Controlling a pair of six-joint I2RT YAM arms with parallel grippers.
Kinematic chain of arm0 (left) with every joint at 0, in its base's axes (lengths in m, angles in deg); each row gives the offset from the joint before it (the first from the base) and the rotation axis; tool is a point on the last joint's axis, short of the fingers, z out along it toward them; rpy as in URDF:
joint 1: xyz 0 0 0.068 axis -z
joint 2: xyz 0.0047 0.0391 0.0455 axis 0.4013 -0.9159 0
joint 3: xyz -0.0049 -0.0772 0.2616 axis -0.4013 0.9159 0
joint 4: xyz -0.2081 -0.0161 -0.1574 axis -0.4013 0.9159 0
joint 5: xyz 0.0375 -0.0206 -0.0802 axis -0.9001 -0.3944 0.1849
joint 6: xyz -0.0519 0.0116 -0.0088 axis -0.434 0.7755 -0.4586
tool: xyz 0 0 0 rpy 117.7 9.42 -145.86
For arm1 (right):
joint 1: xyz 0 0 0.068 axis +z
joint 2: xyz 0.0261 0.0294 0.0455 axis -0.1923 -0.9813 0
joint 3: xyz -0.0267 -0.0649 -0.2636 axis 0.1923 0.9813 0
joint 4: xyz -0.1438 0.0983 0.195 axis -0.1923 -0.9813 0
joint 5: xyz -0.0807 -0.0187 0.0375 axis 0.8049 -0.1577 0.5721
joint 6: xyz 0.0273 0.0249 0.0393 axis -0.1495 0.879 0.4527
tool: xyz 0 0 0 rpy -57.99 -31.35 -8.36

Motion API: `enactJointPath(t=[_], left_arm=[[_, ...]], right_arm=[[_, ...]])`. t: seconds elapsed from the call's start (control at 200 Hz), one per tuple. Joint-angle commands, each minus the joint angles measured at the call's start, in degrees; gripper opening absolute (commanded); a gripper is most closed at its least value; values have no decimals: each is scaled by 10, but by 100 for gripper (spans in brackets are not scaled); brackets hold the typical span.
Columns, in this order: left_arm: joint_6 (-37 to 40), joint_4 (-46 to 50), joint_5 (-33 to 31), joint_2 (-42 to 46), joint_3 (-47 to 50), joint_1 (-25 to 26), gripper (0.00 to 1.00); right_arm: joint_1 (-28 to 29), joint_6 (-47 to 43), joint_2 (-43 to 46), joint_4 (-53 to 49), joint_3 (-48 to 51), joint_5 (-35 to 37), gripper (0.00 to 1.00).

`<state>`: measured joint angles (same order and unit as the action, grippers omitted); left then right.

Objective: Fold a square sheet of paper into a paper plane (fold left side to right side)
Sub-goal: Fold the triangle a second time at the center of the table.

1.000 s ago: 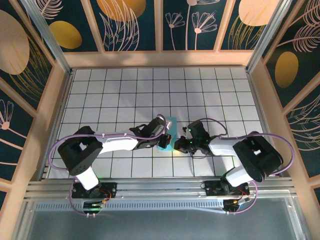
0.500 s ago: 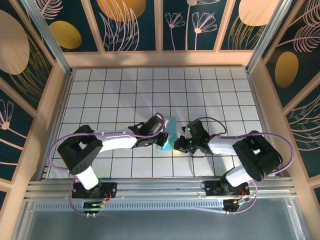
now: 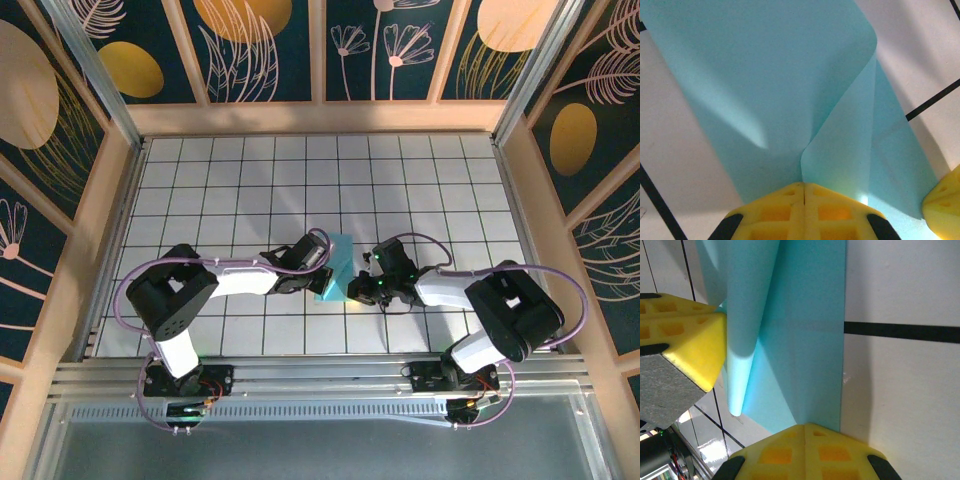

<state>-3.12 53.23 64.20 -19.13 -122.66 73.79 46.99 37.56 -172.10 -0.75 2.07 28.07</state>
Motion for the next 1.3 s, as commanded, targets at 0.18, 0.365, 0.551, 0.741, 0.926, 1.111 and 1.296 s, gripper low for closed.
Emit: enactJointPath(t=[0.18,0.365,0.551,0.741,0.926,1.111,1.296], left_arm=[[17,10,-13,-10,-15,-13,0],[21,13,-17,-3,-16,-16,0],[26,13,-15,0,-19,-17,0],[29,11,-8,-5,-19,-17,0],[31,8,-12,1,-19,-18,0],[40,9,-11,6,-23,-17,0],[46,10,-12,10,-25,-17,0]], right_arm=[[3,-17,-17,-54,2,41,0],[3,-17,-19,-52,2,41,0],[3,-17,-20,-51,2,40,0],[2,-17,-19,-51,2,39,0],[2,-17,-19,-50,3,39,0],[2,-18,-20,-49,3,38,0],[2,-17,-23,-47,5,37,0]])
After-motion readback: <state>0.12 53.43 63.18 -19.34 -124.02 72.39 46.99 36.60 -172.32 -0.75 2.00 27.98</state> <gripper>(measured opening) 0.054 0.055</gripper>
